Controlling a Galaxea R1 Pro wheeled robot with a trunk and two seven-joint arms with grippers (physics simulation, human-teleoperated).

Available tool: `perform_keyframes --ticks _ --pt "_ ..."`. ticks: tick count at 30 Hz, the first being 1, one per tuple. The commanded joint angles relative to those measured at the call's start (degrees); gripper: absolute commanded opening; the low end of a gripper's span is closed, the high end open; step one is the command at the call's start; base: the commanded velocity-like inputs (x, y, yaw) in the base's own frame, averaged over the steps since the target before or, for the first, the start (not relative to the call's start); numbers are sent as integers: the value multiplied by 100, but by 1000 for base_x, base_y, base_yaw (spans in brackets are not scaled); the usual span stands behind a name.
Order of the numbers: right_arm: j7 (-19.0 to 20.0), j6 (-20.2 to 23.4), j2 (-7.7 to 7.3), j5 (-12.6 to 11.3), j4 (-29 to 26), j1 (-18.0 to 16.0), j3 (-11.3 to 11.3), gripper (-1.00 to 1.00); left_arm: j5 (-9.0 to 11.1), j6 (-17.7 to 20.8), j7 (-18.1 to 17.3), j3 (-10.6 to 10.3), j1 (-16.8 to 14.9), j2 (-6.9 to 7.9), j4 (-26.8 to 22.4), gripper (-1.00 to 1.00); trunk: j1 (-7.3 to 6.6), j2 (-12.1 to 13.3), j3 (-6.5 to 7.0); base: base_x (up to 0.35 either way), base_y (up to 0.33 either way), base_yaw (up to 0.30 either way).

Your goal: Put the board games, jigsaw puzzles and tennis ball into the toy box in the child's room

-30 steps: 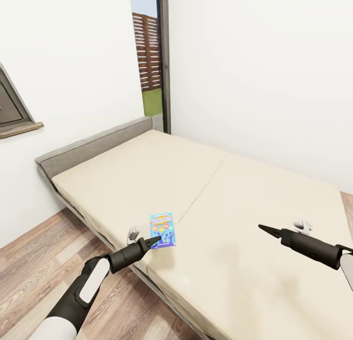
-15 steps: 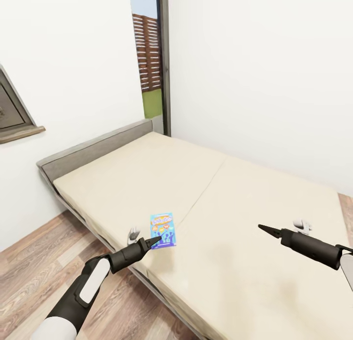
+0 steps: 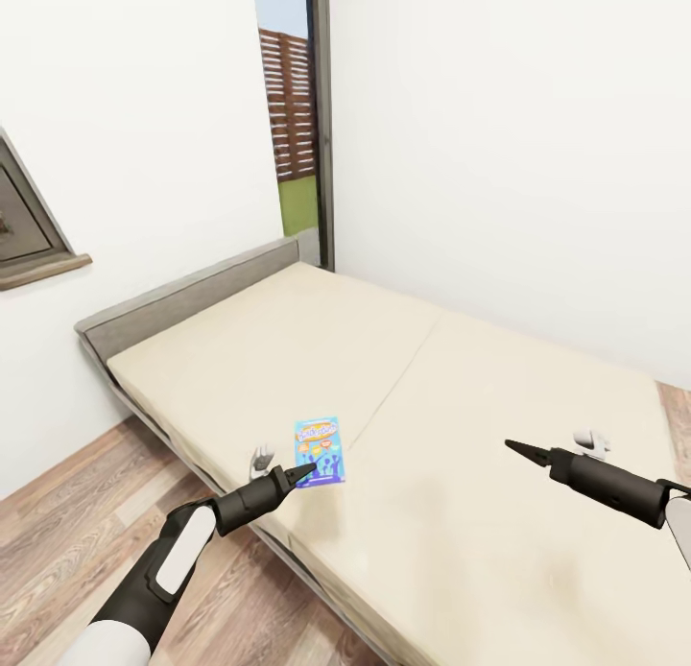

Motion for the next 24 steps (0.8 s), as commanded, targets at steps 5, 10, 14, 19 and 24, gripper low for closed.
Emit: perform_keyframes --ticks 5,10,14,19,24 --pt "20 31 0 4 -1 -3 -8 100 37 35 15 -13 -3 4 -4 -100 -111 200 86 0 0 0" --pt "20 31 0 4 -1 -3 -11 100 37 34 18 -16 -3 3 -23 -100 -155 280 122 0 0 0" --pt "20 31 0 4 -1 -4 -12 100 37 31 19 -17 -3 -2 -29 -100 -155 280 122 0 0 0" --pt "20 31 0 4 -1 -4 -12 100 37 27 21 -12 -3 -3 -11 -100 -155 280 122 0 0 0" --pt "20 31 0 5 -1 -3 -13 100 37 26 26 -11 -3 -4 0 -100 -155 280 122 22 0 0"
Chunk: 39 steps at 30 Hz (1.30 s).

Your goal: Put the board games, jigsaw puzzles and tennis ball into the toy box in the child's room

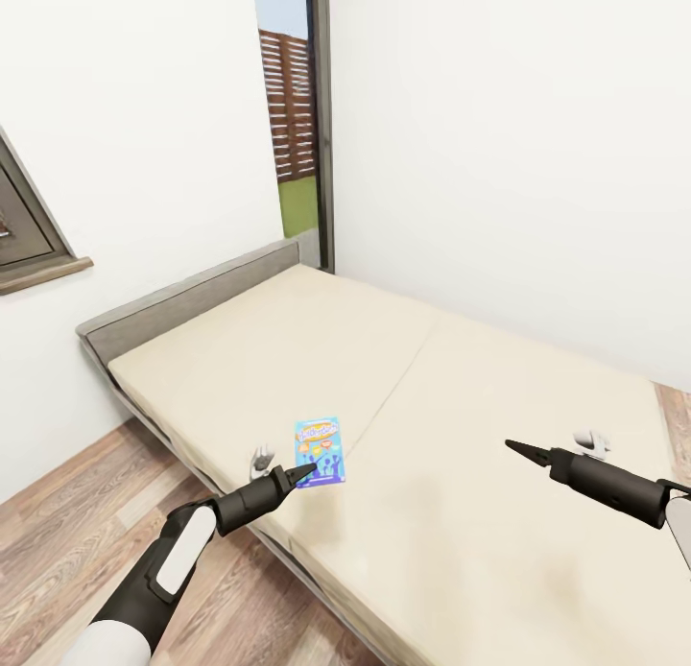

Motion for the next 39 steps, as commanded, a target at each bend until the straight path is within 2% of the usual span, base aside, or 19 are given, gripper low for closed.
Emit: perform_keyframes --ticks 1,10,26,39 --pt "19 32 0 2 -1 -3 -7 100 48 37 9 -8 -3 4 0 -100 0 -2 -5 24 0 0" --pt "19 32 0 1 -1 -4 -7 100 48 36 6 -8 -3 4 5 -100 0 -2 -1 10 0 -62" --pt "19 32 0 1 -1 -5 -7 100 48 36 5 -7 -3 4 6 -100 0 -2 27 1 0 -214" --pt "19 32 0 1 -1 -5 -7 100 48 36 5 -9 -3 5 6 -100 0 -2 33 0 0 -49"
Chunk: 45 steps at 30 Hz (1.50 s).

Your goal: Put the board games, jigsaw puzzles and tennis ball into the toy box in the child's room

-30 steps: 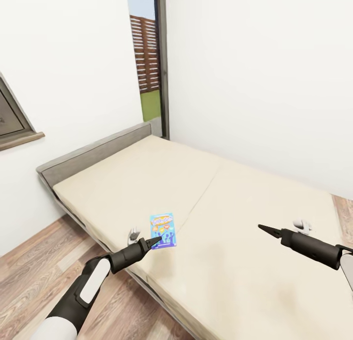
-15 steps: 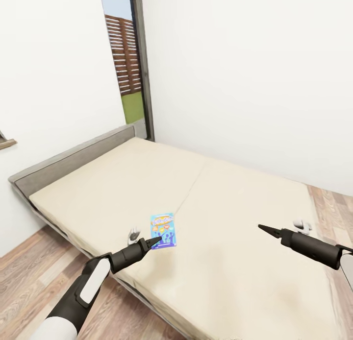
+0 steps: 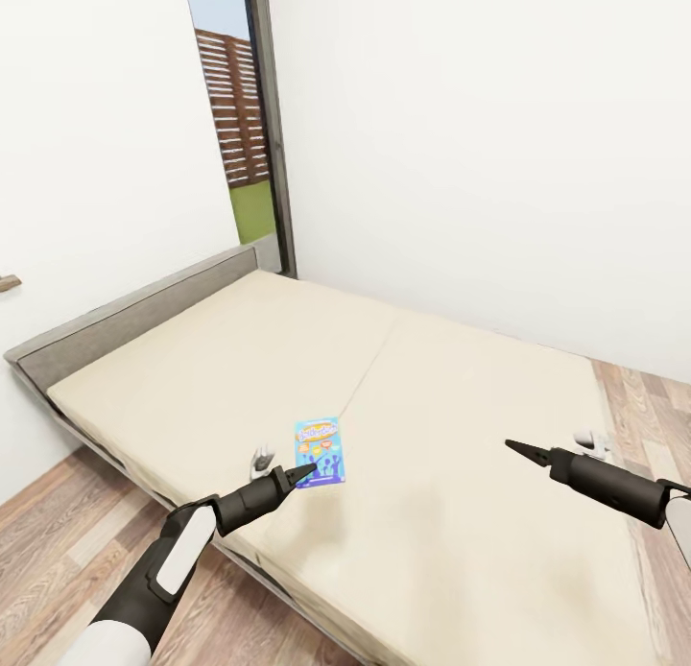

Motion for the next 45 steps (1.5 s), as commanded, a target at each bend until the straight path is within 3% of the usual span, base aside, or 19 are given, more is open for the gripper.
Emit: perform_keyframes --ticks 1,27,45 --pt "19 32 0 2 -1 -4 -7 100 47 37 10 -8 -3 4 -2 -100 0 -2 -5 0 0 -12" --pt "19 32 0 2 -1 -4 -7 100 47 37 10 -10 -3 2 15 -100 0 -2 3 18 0 -10" --pt "19 32 0 2 -1 -4 -7 100 47 37 7 -15 -3 2 0 -100 0 -2 85 1 0 -211"
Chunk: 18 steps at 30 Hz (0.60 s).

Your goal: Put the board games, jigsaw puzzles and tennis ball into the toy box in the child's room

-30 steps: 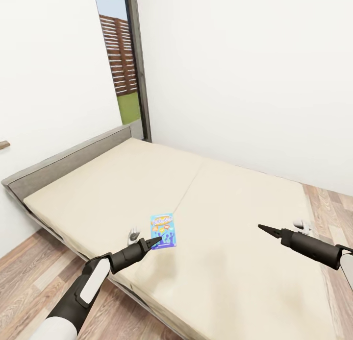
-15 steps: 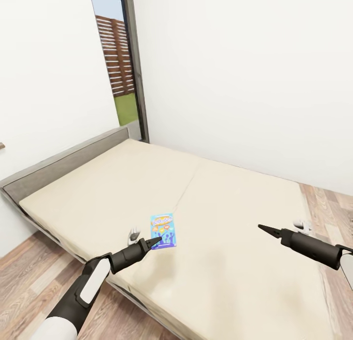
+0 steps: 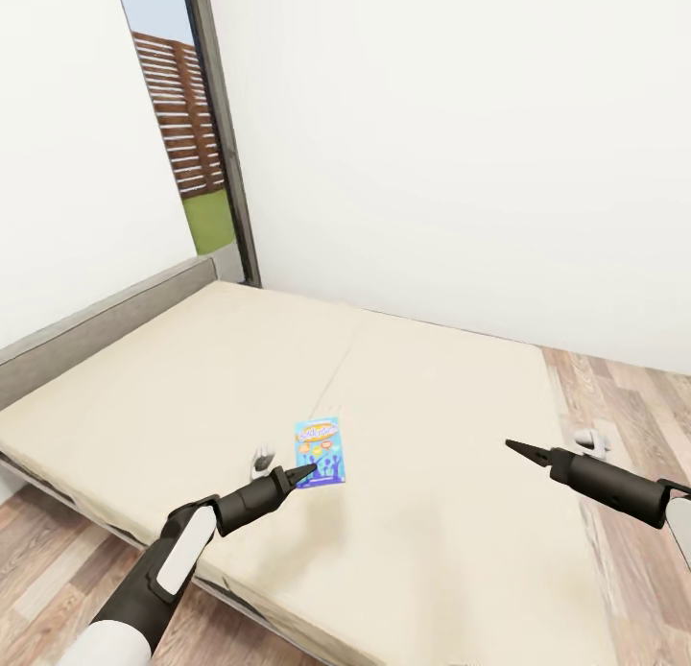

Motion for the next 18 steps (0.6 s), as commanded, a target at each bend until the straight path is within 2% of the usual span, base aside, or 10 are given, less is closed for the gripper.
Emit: perform_keyframes --ticks 1,9,18 --pt "20 31 1 4 0 -6 -5 100 50 41 10 -8 -2 5 -10 -100 0 -2 0 0 0 -248" --pt "20 31 1 4 0 -4 -5 100 50 46 8 -8 -2 6 -62 -100 0 -2 39 0 0 -250" --pt "20 31 1 4 0 -6 -5 100 50 47 13 -2 -2 9 -104 -100 -198 359 244 0 0 -252"
